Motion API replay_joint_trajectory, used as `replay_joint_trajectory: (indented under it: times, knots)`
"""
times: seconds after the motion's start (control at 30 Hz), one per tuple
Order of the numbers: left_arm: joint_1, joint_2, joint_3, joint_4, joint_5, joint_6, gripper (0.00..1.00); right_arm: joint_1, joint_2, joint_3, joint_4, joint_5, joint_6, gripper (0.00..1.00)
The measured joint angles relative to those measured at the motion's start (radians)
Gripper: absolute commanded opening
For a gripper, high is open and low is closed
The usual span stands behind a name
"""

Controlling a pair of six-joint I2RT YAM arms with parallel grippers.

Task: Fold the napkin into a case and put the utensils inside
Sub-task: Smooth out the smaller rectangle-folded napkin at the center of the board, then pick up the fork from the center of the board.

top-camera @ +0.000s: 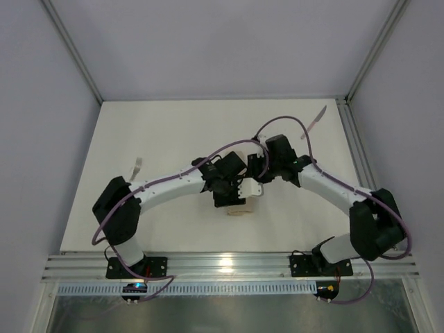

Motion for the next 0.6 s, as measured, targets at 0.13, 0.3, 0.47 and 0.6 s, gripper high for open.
replay_joint_trajectory:
  times: [0.13, 0.3, 0.47, 0.6]
  knots:
    - [0.032, -0.094, 0.148, -0.083, -0.142, -0.014, 0.84, -0.002, -0.187, 0.19, -0.071, 0.211, -0.084, 0.99]
    - [0.166, -0.212, 0.277, 0.0, -0.37, -0.116, 0.99, -0.1, -0.293, 0.34, 0.012, 0.419, -0.14, 0.99]
    - [0.521, -0.243, 0.272, 0.08, -0.42, -0.285, 0.99, -0.208, -0.204, 0.491, -0.02, 0.53, -0.128, 0.99]
    - [0.724, -0.251, 0.188, 0.072, -0.428, -0.332, 0.99, -0.247, -0.138, 0.486, -0.048, 0.533, -0.085, 0.99]
